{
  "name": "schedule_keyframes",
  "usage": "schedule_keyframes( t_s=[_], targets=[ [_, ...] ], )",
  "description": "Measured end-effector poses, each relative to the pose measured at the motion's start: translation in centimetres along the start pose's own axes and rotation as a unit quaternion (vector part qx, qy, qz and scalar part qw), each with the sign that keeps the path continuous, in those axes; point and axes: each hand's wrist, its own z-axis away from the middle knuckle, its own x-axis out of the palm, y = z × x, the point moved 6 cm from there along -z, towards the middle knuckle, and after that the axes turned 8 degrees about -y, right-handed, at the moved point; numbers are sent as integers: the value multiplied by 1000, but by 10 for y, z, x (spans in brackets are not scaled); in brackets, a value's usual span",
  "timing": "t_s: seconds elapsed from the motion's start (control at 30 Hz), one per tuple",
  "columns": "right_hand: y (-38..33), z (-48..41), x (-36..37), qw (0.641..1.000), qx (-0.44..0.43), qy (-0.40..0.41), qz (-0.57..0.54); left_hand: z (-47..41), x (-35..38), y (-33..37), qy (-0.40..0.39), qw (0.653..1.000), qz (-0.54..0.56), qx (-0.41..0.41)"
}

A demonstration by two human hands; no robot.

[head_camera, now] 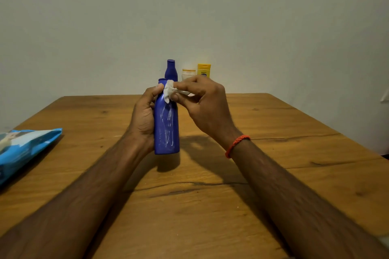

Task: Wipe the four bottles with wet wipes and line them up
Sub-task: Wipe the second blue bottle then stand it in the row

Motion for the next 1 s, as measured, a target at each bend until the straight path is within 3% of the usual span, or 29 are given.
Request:
schedule_keyframes(
  t_s=[0.1,0.2,0.3,0.4,0.5,0.6,0.7,0.8,0.9,1.0],
  targets=[
    [-1,0,6,999,23,-40,-25,-1,-4,0,-3,999,28,-16],
    [-10,2,16,988,-4,-149,-50,-3,-10,4,-6,997,67,-30],
    [-18,8,30,958,-15,-279,-68,-3,-21,6,41,996,74,-18],
    [-20,11,39,939,-17,-337,-63,-2,-23,5,59,996,59,-14],
    [-20,10,36,949,-33,-306,-66,-4,-16,2,35,997,73,-22],
    [-21,6,25,980,-41,-189,-54,-4,-6,-5,-14,992,112,-58],
    [-12,2,10,997,8,-65,-40,-3,-4,-12,-25,992,101,-68],
    [1,2,1,997,64,4,-34,-1,-4,-10,-10,998,41,-42],
    [-2,3,4,997,59,-1,-42,1,-3,-9,-4,998,45,-36],
    [-17,4,17,994,-2,-95,-56,2,-2,-7,-16,993,104,-55]
  ],
)
